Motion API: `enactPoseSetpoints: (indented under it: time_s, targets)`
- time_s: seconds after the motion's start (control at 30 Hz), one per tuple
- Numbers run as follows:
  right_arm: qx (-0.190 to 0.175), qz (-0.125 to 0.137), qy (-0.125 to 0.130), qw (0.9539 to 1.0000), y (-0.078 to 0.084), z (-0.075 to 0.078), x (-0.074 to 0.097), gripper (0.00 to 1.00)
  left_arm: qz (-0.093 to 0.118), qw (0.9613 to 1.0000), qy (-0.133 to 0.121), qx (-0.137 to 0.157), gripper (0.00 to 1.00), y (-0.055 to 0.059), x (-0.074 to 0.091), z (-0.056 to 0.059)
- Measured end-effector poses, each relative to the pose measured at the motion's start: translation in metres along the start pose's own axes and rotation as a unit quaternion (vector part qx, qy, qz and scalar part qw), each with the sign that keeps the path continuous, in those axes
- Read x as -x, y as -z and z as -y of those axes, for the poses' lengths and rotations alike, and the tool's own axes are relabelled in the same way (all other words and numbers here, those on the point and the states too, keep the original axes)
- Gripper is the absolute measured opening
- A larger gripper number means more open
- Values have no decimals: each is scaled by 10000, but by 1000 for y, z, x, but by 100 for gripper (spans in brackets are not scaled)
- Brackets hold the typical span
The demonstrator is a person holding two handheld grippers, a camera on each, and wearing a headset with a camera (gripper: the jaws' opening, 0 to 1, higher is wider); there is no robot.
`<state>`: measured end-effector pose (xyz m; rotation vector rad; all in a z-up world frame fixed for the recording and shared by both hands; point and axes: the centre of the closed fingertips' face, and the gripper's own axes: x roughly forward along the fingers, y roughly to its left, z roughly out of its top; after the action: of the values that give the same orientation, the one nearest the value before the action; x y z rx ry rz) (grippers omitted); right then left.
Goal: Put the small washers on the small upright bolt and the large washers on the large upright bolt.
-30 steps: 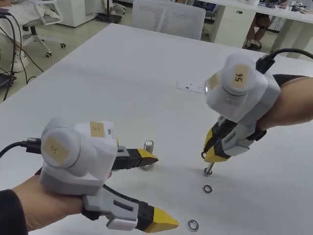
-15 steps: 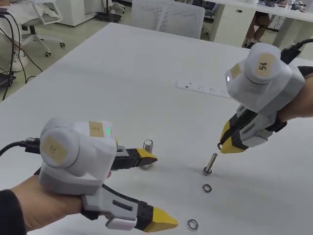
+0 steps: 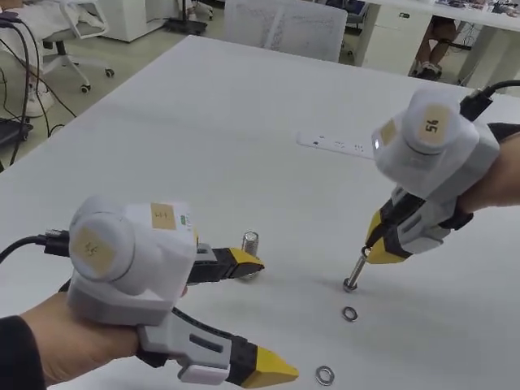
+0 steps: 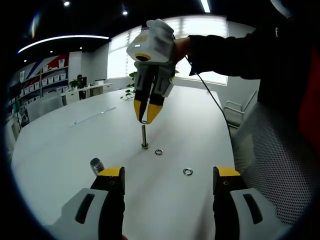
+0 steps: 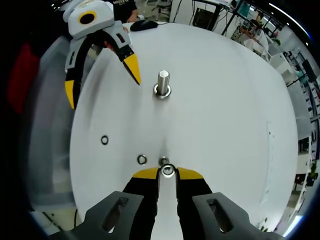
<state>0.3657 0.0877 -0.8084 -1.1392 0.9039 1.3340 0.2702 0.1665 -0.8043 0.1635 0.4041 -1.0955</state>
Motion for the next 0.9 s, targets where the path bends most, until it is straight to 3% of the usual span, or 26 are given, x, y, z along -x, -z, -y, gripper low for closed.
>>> enactPoseSetpoints:
  time_s: [0.9]
  targets:
    - [-6,-22,-158,9999,4,2,-25,14,-37,10000,-32,45,71,2,1,-3]
